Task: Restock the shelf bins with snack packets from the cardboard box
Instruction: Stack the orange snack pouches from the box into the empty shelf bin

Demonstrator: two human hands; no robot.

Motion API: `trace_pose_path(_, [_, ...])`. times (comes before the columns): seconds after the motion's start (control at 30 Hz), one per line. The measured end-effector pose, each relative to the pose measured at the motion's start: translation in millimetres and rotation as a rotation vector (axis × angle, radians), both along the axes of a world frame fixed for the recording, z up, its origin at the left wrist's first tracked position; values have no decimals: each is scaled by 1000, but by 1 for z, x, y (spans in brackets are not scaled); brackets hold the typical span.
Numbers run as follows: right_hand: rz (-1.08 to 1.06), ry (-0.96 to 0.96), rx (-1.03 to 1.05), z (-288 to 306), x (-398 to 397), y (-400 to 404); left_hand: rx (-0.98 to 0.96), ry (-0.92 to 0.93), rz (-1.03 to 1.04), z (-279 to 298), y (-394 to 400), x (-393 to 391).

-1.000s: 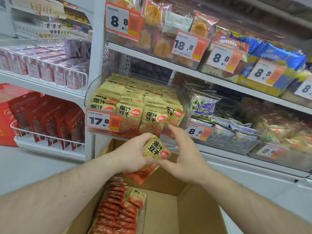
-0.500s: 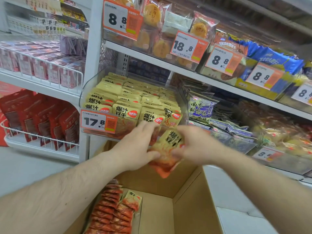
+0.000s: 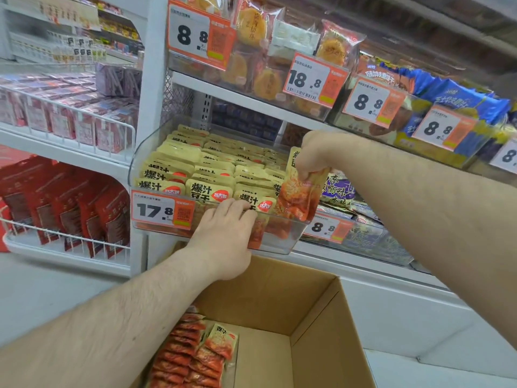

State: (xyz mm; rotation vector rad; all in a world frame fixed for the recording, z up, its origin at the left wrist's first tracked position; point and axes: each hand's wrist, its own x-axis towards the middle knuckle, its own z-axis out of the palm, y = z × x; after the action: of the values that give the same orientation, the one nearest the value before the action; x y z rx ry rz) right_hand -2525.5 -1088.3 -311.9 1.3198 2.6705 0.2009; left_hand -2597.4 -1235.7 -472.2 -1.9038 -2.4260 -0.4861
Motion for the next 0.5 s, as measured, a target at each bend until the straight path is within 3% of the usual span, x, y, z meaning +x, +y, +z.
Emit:
trace_pose_path(0.33, [39, -31, 0, -55, -12, 22, 12, -22, -2, -6, 2, -2])
trace_pose_path(0.5, [184, -229, 253, -73, -1, 34, 13, -11, 0, -7, 2, -1])
